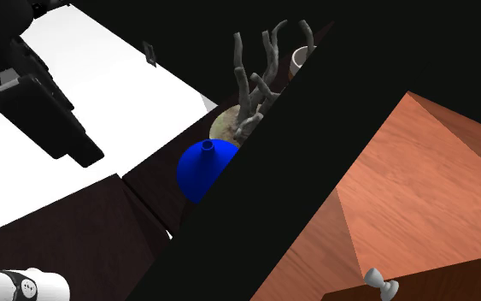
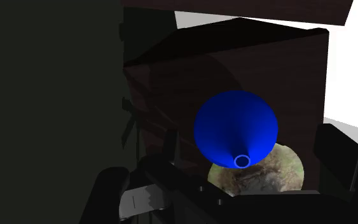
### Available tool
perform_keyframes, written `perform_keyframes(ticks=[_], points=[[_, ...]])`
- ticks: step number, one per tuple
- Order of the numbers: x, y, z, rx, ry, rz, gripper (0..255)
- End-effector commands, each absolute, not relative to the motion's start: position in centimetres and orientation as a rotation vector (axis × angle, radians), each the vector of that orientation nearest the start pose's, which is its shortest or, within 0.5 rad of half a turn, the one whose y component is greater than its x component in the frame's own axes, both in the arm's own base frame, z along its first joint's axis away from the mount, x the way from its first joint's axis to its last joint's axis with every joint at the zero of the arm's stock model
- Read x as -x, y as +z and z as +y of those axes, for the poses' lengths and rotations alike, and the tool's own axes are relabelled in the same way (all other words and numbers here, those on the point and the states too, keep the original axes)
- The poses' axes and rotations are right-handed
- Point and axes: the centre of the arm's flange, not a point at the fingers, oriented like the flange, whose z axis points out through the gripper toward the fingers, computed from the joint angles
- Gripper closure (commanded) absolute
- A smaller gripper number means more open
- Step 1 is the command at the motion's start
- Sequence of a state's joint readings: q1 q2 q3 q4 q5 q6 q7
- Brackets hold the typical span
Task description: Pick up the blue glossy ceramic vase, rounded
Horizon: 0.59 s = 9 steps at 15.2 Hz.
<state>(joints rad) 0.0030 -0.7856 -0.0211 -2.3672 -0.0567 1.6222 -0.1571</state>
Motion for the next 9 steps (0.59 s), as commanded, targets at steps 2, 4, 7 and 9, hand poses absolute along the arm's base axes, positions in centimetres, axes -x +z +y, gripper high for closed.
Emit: perform_keyframes(ticks=[2,4,7,9], points=[[-32.1,58.0,-1.1,3.175,-0.055,-0.241,0],[-33.9,56.1,-0.6,3.169,-0.049,-0.256,0],[-36.5,53.2,0.1,3.16,-0.039,-0.278,0],[-38.3,51.2,0.6,3.154,-0.033,-0.293,0]])
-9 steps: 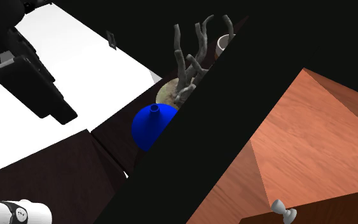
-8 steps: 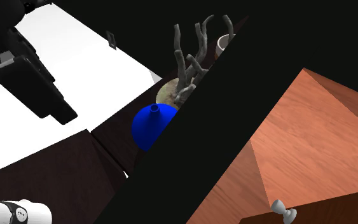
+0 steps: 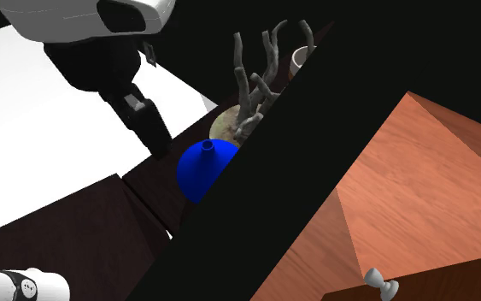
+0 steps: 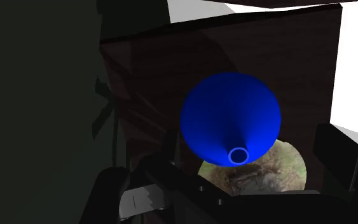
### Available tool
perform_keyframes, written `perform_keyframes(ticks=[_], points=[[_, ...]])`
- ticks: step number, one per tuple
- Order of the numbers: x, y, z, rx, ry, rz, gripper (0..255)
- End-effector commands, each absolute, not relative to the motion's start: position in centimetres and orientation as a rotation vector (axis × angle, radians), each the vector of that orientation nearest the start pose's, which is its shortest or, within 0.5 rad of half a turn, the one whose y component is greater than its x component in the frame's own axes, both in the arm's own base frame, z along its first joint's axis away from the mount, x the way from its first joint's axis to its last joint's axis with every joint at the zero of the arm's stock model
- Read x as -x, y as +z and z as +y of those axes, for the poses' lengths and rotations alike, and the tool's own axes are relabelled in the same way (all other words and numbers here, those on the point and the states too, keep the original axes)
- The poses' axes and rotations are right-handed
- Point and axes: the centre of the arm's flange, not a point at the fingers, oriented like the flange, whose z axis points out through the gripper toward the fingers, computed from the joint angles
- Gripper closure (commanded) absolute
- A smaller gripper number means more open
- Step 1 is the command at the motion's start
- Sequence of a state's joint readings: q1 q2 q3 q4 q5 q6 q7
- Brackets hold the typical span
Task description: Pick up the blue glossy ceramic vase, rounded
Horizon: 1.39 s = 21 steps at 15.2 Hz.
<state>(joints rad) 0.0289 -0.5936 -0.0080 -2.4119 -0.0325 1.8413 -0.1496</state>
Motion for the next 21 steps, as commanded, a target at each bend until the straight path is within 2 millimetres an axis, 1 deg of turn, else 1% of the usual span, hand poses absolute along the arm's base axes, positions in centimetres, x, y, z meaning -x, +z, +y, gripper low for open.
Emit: perform_keyframes(ticks=[1,11,12,18,19,21], points=[[-39.1,50.3,0.9,3.151,-0.03,-0.3,0],[-47.6,40.5,4.0,3.119,0.003,-0.373,0],[-47.8,40.3,4.0,3.118,0.003,-0.374,0],[-47.8,37.1,4.0,3.118,0.003,-0.374,0],[-47.8,36.3,4.0,3.118,0.003,-0.374,0],[-47.8,36.3,4.0,3.118,0.003,-0.374,0]])
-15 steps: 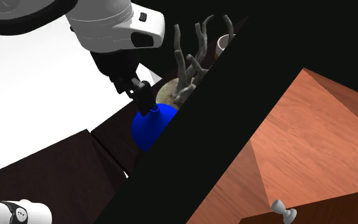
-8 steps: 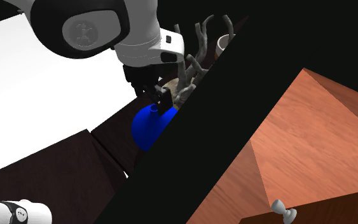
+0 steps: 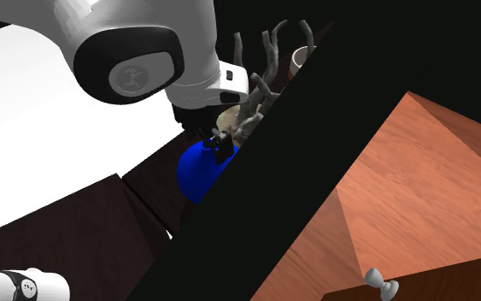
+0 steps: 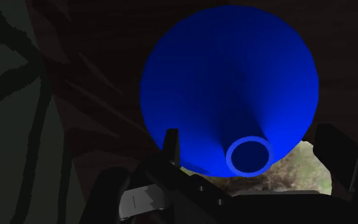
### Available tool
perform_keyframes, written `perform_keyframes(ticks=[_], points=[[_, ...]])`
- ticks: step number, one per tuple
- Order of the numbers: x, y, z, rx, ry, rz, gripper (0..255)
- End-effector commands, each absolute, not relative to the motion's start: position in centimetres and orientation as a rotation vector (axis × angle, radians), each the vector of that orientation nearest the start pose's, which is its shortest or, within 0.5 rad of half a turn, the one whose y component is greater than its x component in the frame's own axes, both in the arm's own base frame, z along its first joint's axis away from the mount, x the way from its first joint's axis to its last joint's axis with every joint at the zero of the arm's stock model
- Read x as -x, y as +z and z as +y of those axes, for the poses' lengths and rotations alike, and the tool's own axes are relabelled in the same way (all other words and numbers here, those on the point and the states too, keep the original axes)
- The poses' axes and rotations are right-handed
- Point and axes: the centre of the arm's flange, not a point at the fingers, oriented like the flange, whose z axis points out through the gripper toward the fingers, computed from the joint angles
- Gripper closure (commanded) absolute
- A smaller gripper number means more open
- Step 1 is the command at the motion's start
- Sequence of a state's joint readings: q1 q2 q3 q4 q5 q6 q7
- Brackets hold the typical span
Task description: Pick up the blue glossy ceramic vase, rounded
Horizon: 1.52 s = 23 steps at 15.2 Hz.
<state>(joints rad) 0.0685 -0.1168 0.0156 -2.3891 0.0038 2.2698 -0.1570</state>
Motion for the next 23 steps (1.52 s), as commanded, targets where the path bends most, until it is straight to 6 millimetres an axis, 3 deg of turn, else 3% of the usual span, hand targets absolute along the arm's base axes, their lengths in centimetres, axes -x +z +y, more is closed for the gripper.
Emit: perform_keyframes(ticks=[1,10,23], points=[[-47.8,36.3,4.1,3.118,0.003,-0.374,255],[-47.8,36.3,4.0,3.118,0.003,-0.374,255],[-47.8,43.2,4.0,3.118,0.003,-0.374,255]])
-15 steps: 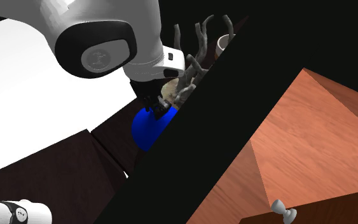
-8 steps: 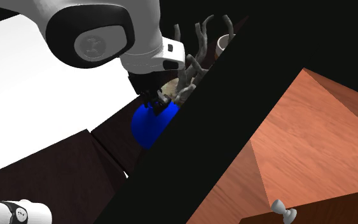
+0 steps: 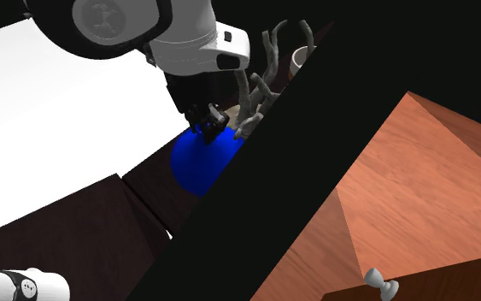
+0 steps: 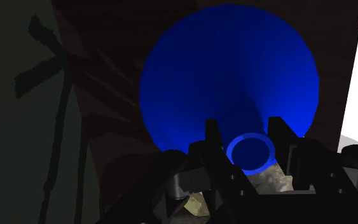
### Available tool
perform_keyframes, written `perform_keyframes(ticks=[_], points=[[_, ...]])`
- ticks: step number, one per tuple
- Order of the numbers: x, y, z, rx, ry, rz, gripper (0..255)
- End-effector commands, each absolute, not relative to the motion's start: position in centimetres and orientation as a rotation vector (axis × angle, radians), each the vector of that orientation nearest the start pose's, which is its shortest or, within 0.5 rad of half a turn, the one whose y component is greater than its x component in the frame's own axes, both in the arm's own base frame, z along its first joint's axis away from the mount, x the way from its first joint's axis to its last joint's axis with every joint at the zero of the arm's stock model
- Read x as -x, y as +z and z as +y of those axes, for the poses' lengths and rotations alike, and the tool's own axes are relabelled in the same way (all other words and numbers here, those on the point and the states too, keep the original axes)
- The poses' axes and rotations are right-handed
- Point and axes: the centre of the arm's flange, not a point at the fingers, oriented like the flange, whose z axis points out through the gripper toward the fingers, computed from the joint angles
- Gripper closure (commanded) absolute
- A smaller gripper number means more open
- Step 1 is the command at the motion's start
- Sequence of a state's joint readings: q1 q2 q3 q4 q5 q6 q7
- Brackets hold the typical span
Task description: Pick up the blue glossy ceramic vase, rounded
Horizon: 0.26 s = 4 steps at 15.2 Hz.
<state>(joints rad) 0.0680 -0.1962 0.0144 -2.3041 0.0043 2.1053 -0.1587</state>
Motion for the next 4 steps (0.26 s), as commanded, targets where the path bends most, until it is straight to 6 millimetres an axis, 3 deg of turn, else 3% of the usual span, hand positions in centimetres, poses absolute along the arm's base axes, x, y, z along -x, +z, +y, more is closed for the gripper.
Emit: perform_keyframes(ticks=[1,4], points=[[-47.75,43.69,4.05,3.118,0.003,-0.374,255],[-47.75,44.29,4.04,3.118,0.003,-0.374,255]])
